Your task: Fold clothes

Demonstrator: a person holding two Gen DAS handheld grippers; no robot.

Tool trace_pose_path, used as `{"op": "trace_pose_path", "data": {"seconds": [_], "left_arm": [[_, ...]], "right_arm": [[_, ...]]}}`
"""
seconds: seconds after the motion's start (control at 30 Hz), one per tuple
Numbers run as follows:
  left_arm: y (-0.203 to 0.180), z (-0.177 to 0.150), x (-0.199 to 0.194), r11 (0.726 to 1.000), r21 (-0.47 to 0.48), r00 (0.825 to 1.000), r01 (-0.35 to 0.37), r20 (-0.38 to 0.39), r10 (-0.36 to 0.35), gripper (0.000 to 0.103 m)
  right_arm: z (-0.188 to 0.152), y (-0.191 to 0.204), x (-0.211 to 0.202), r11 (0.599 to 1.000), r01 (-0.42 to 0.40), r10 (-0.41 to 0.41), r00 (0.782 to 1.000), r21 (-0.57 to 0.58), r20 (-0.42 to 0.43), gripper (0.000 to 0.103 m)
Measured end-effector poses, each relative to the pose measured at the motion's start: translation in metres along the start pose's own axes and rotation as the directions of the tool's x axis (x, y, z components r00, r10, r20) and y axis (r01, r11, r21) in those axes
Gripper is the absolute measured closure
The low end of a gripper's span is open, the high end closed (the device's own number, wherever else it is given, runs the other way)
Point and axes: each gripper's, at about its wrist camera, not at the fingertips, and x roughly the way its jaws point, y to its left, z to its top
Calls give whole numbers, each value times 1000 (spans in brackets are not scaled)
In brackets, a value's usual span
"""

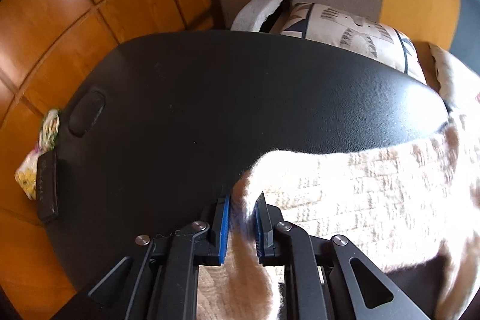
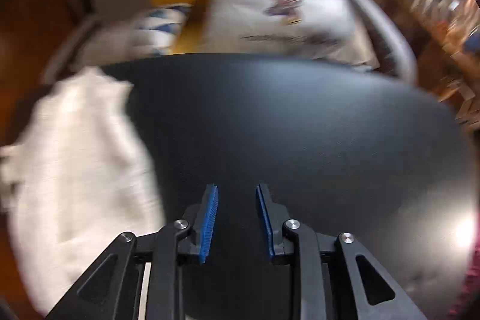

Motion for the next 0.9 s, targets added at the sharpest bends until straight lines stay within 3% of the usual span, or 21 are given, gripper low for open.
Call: {"op": "trace_pose_path", "data": {"seconds": [0.13,0.2,0.33,0.37,0.43,0.47,0.53,0.57,0.63,0.67,0.7,0.73,0.77,0.9], "left_arm": [[14,-3,1,999,-33,1000,20,-4,-20,89],[5,8,15,999,-28,1000,22,-2,-23,89],[-11,-2,4,1000,8,1000,2,-10,-2,89],[-20,9,20,1000,17,1000,-5,-15,5,89],[-34,31,52,999,28,1000,-17,-24,18,89],[-32,32,55,1000,25,999,-18,-29,19,89],[-23,33,59,1000,-20,999,18,-41,-19,89],[-18,33,58,998,-44,998,41,-42,-43,89],[-11,31,52,996,-61,997,72,-33,-74,85],[-8,28,48,995,-57,996,81,-27,-83,85],[-4,25,44,995,-53,996,90,-22,-91,85],[-1,23,39,993,-49,995,103,-13,-104,85],[4,20,34,992,-54,993,115,-3,-115,85],[23,10,16,976,-124,984,178,25,-177,85]], "right_arm": [[-15,53,-1,970,-231,226,972,-78,-61,75],[-16,82,15,953,-272,258,960,-134,-111,75],[-6,114,61,962,-133,93,981,-240,-171,77],[-1,120,68,959,-92,48,985,-267,-166,79],[14,117,68,938,107,-141,987,-328,-81,79],[20,112,69,919,187,-217,975,-347,-50,69],[29,100,68,892,272,-292,956,-361,-2,60],[31,94,67,864,350,-367,930,-363,23,57],[29,78,57,787,511,-522,850,-345,67,57],[27,66,43,827,474,-482,875,-302,53,57],[20,53,24,889,384,-388,921,-247,38,57],[11,44,6,934,303,-303,953,-192,27,58],[0,34,-12,963,227,-226,974,-142,22,57],[-95,-4,-67,995,77,-76,997,-70,18,57]]}}
